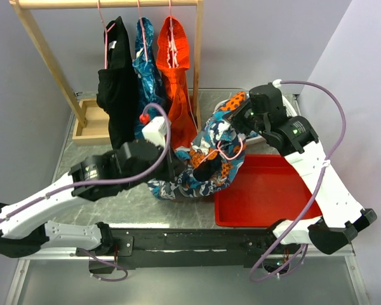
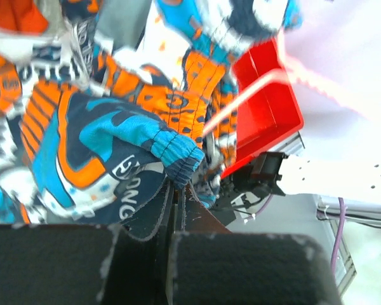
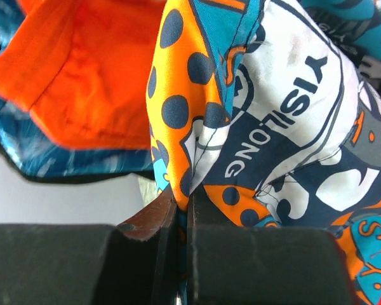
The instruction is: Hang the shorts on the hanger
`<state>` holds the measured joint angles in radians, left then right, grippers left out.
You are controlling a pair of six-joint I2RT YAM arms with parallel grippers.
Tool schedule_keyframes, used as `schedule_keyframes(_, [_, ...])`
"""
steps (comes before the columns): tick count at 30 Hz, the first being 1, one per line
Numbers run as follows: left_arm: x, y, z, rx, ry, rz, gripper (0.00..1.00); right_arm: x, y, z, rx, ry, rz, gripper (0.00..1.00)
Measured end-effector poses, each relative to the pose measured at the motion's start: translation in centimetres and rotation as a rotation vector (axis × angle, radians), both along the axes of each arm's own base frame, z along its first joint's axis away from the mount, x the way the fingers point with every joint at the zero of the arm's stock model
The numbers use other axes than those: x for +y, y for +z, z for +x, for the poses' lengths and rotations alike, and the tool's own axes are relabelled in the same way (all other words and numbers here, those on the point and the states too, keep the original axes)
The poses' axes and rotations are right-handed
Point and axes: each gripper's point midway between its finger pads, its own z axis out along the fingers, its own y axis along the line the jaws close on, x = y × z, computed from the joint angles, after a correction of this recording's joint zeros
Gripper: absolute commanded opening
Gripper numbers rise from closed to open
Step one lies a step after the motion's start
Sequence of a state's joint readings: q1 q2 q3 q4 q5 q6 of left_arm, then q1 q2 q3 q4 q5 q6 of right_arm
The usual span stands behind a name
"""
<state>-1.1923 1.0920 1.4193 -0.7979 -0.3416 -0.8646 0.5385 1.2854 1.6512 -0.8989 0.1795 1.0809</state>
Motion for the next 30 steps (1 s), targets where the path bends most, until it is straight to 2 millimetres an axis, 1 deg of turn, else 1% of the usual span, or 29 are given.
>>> schedule_keyframes(1, [-0.2,0.5,0.3,-0.001,-0.001,0.01,0.03,0.4,0.2,-0.1,0.001,0.012,0.002,0.0])
schedule_keyframes(2, [-0.2,0.7,0.6,0.0,0.0,0.015,0.06,0.6,0.2,-0.2,0.004,0.019,0.005,0.0])
schedule_keyframes(3, [-0.5,0.8,1.0,0.002,-0.005,0.02,0.07,0.6,0.0,-0.3,0.008,0.019,0.007,0.0])
schedule_keyframes(5, [-0.6,-0.1,1.5,0.017,-0.013,0.047,0.06,0.4,-0.9,0.1,0.03,0.011,0.022,0.0])
schedule_keyframes(6, [-0.7,-0.7,1.6,0.026,-0.016,0.058,0.06,0.1,-1.9,0.3,0.049,0.005,0.027,0.0])
schedule_keyframes(7, [-0.9,-1.7,2.0,0.036,-0.018,0.071,0.06,-0.1,-3.3,0.4,0.078,-0.001,0.027,0.0])
schedule_keyframes(10, [-1.0,-5.7,2.6,0.088,-0.033,0.13,0.1,-0.7,-8.8,0.5,0.194,-0.013,0.006,0.0])
schedule_keyframes(11, [-1.0,-7.3,2.7,0.112,-0.038,0.159,0.18,-0.9,-10.4,0.5,0.232,-0.016,-0.003,0.0])
schedule_keyframes(12, [-1.0,-9.1,2.9,0.136,-0.043,0.189,0.2,-1.1,-12.1,0.3,0.274,-0.019,-0.013,0.0])
schedule_keyframes(13, [-1.0,-10.2,2.9,0.149,-0.051,0.214,0.21,-1.2,-13.6,0.3,0.308,-0.021,-0.02,0.0])
schedule_keyframes(14, [-1.1,-11.5,2.8,0.164,-0.062,0.234,0.23,-1.3,-14.6,0.2,0.331,-0.018,-0.022,0.0])
schedule_keyframes(16, [-1.5,-13.0,2.6,0.181,-0.086,0.246,0.27,-1.6,-16.6,0.0,0.377,-0.013,-0.017,0.0])
schedule_keyframes(17, [-1.6,-13.5,2.4,0.186,-0.097,0.25,0.32,-1.7,-17.2,-0.1,0.389,-0.012,-0.014,0.0])
schedule_keyframes(18, [-1.8,-13.9,2.3,0.187,-0.111,0.249,0.33,-1.7,-17.8,-0.1,0.402,-0.01,-0.012,0.0])
schedule_keyframes(20, [-2.2,-14.3,2.2,0.186,-0.133,0.244,0.43,-1.6,-18.4,0.0,0.413,-0.004,-0.006,0.0])
schedule_keyframes(21, [-2.4,-14.3,2.2,0.183,-0.144,0.237,0.49,-1.5,-18.7,0.1,0.418,-0.001,-0.006,0.0])
schedule_keyframes(22, [-2.6,-14.4,2.2,0.176,-0.154,0.233,0.57,-1.4,-18.8,0.2,0.42,0.003,-0.005,0.0])
schedule_keyframes(23, [-2.6,-14.4,2.1,0.171,-0.163,0.234,0.61,-1.2,-18.9,0.3,0.421,0.007,-0.002,0.0])
schedule_keyframes(24, [-2.7,-14.4,2.1,0.165,-0.17,0.229,0.63,-1.2,-19.0,0.4,0.422,0.009,0.003,0.0])
schedule_keyframes(27, [-2.2,-14.2,1.8,0.149,-0.183,0.225,0.64,-1.1,-19.0,0.7,0.418,0.011,0.011,0.0])
schedule_keyframes(30, [-1.1,-13.1,1.5,0.106,-0.169,0.221,0.63,-1.0,-18.8,0.8,0.413,0.014,0.018,0.0])
